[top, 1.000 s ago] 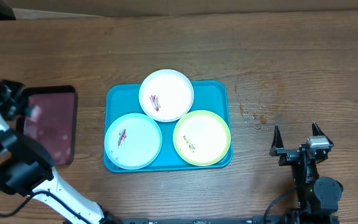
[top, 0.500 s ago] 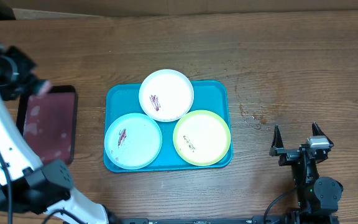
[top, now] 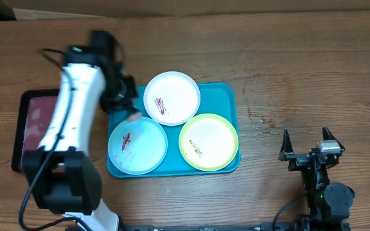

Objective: Clean dirty plates on tray and stack at the side
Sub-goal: 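Carry the sponge with the left gripper onto the light-blue plate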

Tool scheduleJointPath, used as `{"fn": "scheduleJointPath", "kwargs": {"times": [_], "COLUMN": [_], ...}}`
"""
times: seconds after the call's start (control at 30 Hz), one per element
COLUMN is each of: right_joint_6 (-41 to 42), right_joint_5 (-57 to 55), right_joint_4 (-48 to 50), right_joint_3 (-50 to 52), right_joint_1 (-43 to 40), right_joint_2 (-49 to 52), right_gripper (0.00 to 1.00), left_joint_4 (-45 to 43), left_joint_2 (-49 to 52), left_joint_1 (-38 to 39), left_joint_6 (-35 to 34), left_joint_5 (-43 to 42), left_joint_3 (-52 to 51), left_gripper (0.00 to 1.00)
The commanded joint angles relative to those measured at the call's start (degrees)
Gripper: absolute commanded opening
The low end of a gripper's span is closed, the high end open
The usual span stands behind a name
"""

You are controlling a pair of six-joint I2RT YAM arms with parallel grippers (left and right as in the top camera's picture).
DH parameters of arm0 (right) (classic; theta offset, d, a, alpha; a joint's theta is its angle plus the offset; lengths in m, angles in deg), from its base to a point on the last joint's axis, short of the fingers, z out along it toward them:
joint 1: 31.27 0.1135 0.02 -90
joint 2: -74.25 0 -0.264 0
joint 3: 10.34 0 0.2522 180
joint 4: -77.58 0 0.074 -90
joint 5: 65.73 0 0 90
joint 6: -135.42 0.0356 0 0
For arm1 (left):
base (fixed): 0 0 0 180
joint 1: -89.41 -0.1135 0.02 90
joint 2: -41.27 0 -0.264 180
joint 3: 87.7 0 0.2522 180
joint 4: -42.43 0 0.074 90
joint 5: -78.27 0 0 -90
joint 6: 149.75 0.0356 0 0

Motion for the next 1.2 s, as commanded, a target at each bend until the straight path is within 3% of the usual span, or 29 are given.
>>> {"fn": "scheduleJointPath", "kwargs": {"times": [0.0,0.23,0.73,1.17], "right_joint_6": [0.0,0.0,0.0,0.0], "right_joint_5": [0.1,0.1,0.1,0.1], "right_joint_4": [0.2,0.2,0.2,0.2], "right_joint_3": [0.6,0.6,0.6,0.6], "right_joint_1": [-0.1,-0.1,-0.1,-0.1], "right_joint_2": [-0.6,-0.6,-0.6,-0.6], "right_gripper": [1.0,1.0,1.0,1.0], "left_joint_4": [-7.3,-19.1,-10.8,-23.4], "left_joint_2": [-0.1,-0.1,-6.6,-10.8], "left_joint_1": [2.8,5.6,8.2,10.5], "left_joint_6": [-0.4,-0.6,-3.0,-4.8], "left_joint_5": [0.6,2.2,6.7,8.6], "left_joint_3": [-7.8,-19.8,-21.7,-35.1], "left_gripper": [0.04,0.04,0.04,0.04]}}
